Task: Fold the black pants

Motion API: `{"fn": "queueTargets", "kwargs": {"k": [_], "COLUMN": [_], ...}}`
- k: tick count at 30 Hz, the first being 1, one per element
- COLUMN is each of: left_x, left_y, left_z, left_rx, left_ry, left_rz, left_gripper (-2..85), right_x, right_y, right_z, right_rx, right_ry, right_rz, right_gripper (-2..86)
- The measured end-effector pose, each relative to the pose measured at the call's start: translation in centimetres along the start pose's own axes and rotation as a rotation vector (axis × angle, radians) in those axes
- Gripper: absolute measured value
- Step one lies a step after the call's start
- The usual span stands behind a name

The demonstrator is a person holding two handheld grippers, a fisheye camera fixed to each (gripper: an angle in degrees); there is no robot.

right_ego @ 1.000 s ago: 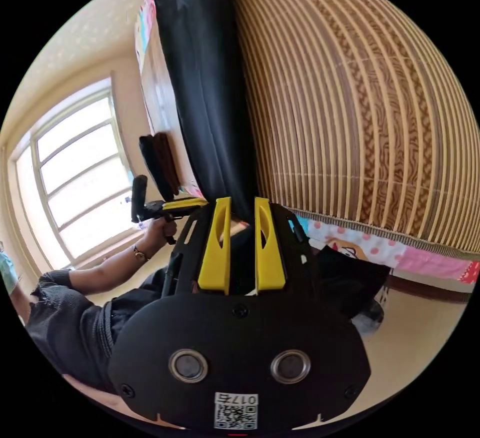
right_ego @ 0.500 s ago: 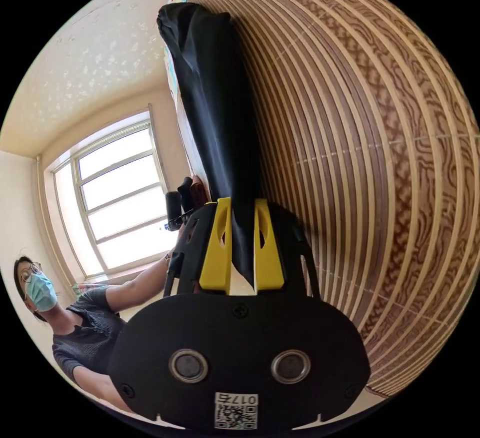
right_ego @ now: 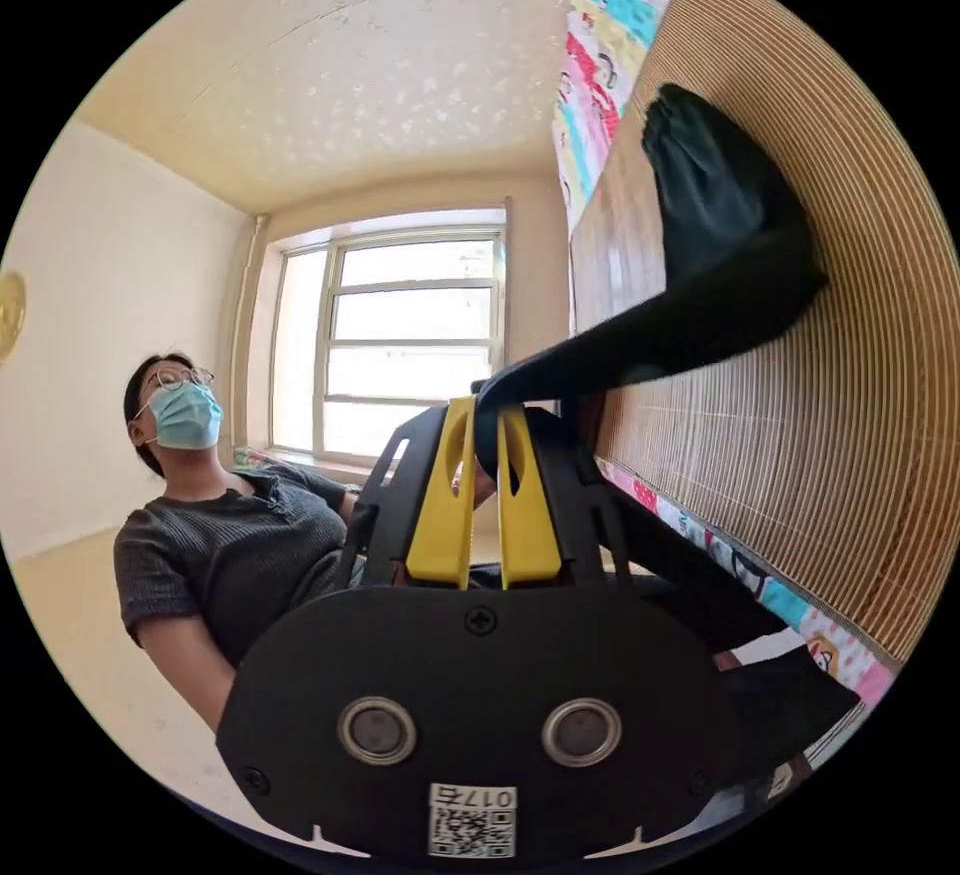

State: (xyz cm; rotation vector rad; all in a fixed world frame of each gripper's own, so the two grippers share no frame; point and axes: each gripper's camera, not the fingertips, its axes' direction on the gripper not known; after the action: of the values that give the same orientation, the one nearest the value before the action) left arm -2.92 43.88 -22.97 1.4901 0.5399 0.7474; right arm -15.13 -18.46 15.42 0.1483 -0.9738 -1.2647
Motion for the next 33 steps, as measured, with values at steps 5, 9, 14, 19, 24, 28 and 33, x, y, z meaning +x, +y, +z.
{"fn": "queueTargets", "kwargs": {"k": [5,9,14,19,24,28,33], "left_x": [12.4,22.7,31.0,29.4,19.0,10.0,0.3], "left_y": [-0.4,-0.9,-1.7,-5.9,-12.8,-16.1,-11.8], "left_z": [-1.6,-3.1,-4.7,-4.2,0.1,2.3,5.1], "left_rx": [0.034,0.074,0.165,0.284,0.234,0.172,0.046], "left_ry": [0.018,0.069,0.056,-0.108,-0.440,-0.516,-0.631], "left_rz": [0.266,0.512,0.681,0.489,0.266,0.138,0.001], "left_gripper": [3.5,3.4,3.6,4.1,4.3,4.5,4.6], "right_x": [-13.6,-22.8,-31.4,-27.4,-16.5,-9.8,-3.7], "right_y": [0.2,0.5,-0.4,-6.9,-13.9,-15.7,-9.9], "right_z": [1.1,2.3,4.4,5.6,6.2,7.3,7.0], "right_rx": [-0.068,-0.099,-0.080,-0.070,-0.073,-0.106,-0.105], "right_ry": [0.008,-0.008,0.081,0.350,0.492,0.662,0.707], "right_rz": [-0.307,-0.516,-0.704,-0.484,-0.196,-0.082,-0.002], "right_gripper": [0.7,0.7,0.6,0.5,0.5,0.8,1.5]}}
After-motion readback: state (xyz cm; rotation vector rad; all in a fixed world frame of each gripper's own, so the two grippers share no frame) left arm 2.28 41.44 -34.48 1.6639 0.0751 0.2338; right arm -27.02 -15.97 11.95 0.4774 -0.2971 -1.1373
